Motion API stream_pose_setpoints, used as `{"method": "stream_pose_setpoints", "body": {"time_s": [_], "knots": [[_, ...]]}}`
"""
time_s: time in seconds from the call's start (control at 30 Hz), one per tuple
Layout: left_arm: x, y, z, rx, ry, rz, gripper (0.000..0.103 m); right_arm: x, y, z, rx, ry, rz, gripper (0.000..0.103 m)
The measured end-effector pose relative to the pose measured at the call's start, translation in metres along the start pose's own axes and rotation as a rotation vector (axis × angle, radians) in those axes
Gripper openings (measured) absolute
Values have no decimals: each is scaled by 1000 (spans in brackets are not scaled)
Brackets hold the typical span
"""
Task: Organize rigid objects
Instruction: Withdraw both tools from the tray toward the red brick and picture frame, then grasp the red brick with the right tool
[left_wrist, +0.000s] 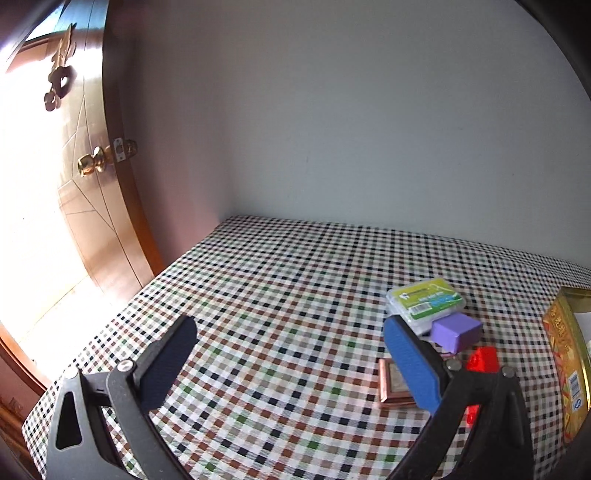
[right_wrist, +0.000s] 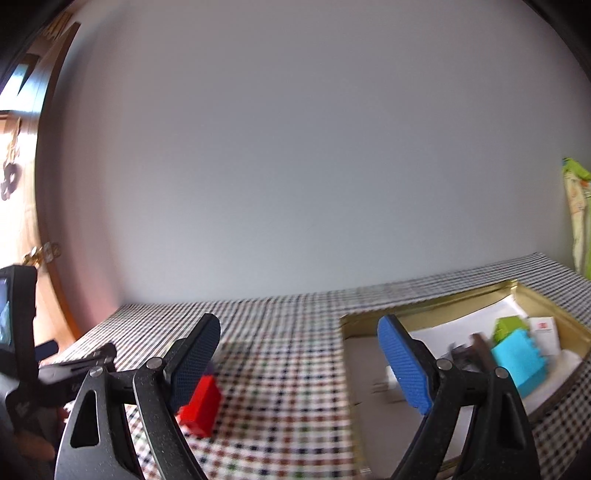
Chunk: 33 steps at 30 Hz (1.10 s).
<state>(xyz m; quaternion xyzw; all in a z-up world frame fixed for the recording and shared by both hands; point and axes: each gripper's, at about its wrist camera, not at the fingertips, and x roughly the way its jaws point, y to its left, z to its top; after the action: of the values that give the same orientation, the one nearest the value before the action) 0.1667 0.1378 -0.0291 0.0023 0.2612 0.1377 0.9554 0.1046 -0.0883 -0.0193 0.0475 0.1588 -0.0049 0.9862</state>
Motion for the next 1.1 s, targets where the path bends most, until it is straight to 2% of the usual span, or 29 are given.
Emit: {"method": "stream_pose_setpoints", "body": {"time_s": [0.17,0.27,0.37,0.47,0.5,0.57,0.63,0.9,0.93,0.97,1.1], "knots": [[15,11,0,-15,25,11,103,20,33,-12,-71,129,64,89],[19,11,-1,-3,38,8,103,29,47,-14,-100,175,98,89],[22,9,-1,14,44,8,103,46,61,-20,-137,276,120,87],[25,7,-1,23,51,6,103,61,69,-27,-158,370,121,72],[25,7,-1,24,48,7,103,68,71,-30,-167,415,116,70],[24,7,-1,24,46,5,103,75,72,-37,-170,466,111,57],[24,6,-1,20,48,-5,103,83,72,-41,-163,512,121,55],[21,1,-3,22,52,-35,103,102,74,-52,-178,599,171,49],[22,1,-3,18,55,-37,103,106,73,-53,-170,593,178,46],[22,2,-4,14,59,-39,103,109,71,-54,-163,596,191,39],[21,3,-5,12,63,-75,103,99,69,-51,-184,587,208,38]]}}
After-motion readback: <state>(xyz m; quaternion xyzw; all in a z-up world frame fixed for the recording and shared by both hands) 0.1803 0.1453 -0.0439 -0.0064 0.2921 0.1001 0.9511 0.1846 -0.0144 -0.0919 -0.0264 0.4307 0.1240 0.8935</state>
